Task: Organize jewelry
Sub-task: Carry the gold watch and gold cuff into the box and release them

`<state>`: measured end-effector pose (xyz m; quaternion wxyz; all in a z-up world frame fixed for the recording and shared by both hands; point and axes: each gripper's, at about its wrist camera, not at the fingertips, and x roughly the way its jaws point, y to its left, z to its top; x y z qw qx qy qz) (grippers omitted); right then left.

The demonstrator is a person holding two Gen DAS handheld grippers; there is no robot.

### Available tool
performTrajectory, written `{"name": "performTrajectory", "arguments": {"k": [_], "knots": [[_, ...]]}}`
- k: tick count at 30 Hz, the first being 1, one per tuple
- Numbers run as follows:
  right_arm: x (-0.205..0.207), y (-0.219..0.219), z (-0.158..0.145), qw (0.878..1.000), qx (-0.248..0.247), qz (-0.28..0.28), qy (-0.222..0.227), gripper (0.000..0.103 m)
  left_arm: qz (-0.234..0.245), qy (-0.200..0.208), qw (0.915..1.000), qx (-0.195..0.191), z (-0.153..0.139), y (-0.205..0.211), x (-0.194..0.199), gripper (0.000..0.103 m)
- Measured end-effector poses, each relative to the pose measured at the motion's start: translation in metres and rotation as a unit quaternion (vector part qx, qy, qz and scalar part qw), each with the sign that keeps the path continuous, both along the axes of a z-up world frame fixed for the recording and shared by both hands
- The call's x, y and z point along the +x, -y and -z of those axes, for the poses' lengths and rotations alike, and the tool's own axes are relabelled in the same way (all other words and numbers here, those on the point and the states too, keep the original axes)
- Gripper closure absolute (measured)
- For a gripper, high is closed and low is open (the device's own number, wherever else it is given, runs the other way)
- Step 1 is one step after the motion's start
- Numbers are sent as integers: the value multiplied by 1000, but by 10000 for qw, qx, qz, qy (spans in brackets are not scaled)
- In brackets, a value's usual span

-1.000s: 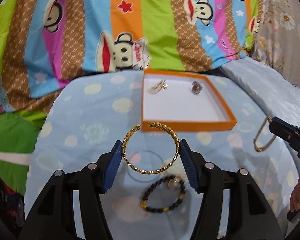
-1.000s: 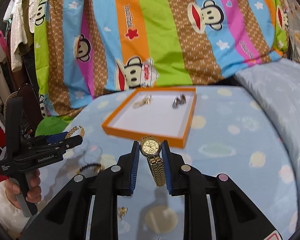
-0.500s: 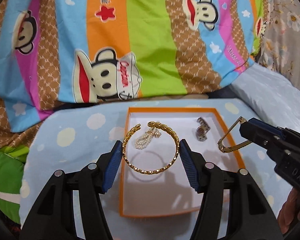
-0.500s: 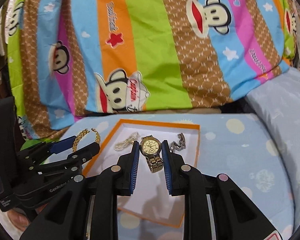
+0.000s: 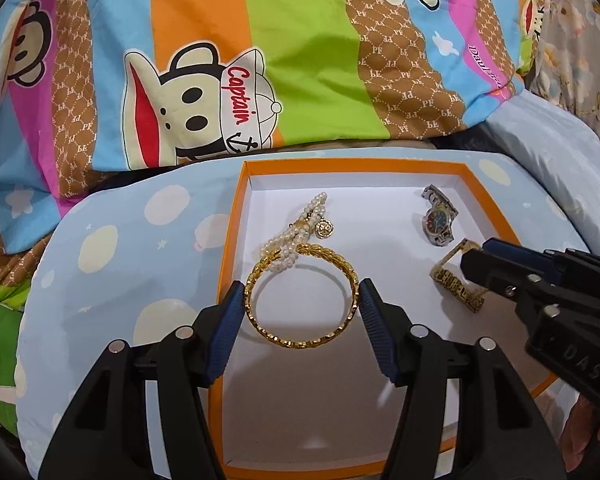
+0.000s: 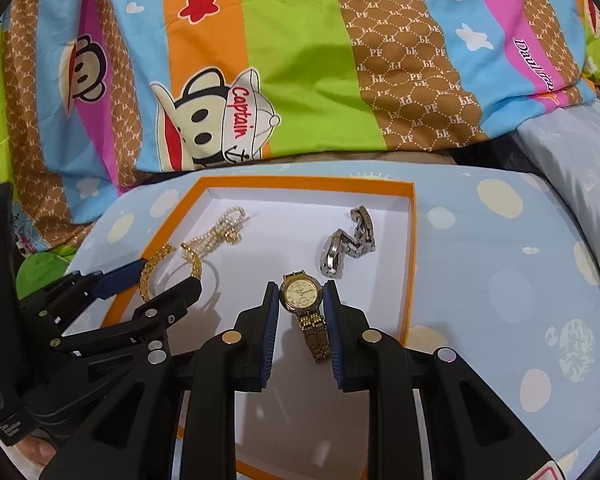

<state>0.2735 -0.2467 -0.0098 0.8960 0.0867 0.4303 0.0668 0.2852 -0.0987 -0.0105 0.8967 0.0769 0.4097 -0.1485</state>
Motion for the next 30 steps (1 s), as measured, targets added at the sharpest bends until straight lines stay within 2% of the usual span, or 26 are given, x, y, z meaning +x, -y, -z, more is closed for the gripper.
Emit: {"name": "performTrajectory", "arguments": {"k": [4, 6, 9, 12, 16, 20, 24, 26, 30], "knots": [[-2, -2, 11, 9999, -58, -52, -112, 81, 104, 73, 9999, 92, 4, 5, -5, 46], [-5, -1, 7, 10000, -75, -34, -18, 80, 159, -78, 9998, 61, 8, 6, -3, 39], [-13, 7, -10, 9997, 69, 56, 237, 70, 140, 52, 9997, 169, 8, 9, -6, 38], [-28, 21, -33, 9984, 211, 165, 494, 68, 46, 95, 9999, -46, -4, 1, -9, 33], [-61, 40, -58, 9962, 318, 278, 768, 65, -110, 295, 9983, -483, -37, -29, -25, 29], [-100, 49, -69, 9946, 298, 317, 938, 62, -222, 536, 9965, -604, -62, -55, -55, 24], [-144, 48, -67, 9935, 119, 381, 1067, 56, -358, 678, 9955, -550, -69, -79, -92, 17], [-161, 45, -61, 9934, 61, 401, 1070, 55, -384, 617, 9955, -600, -65, -90, -110, 13], [-186, 36, -43, 9943, 2, 391, 990, 55, -388, 394, 9964, -636, -46, -101, -142, 13]]}}
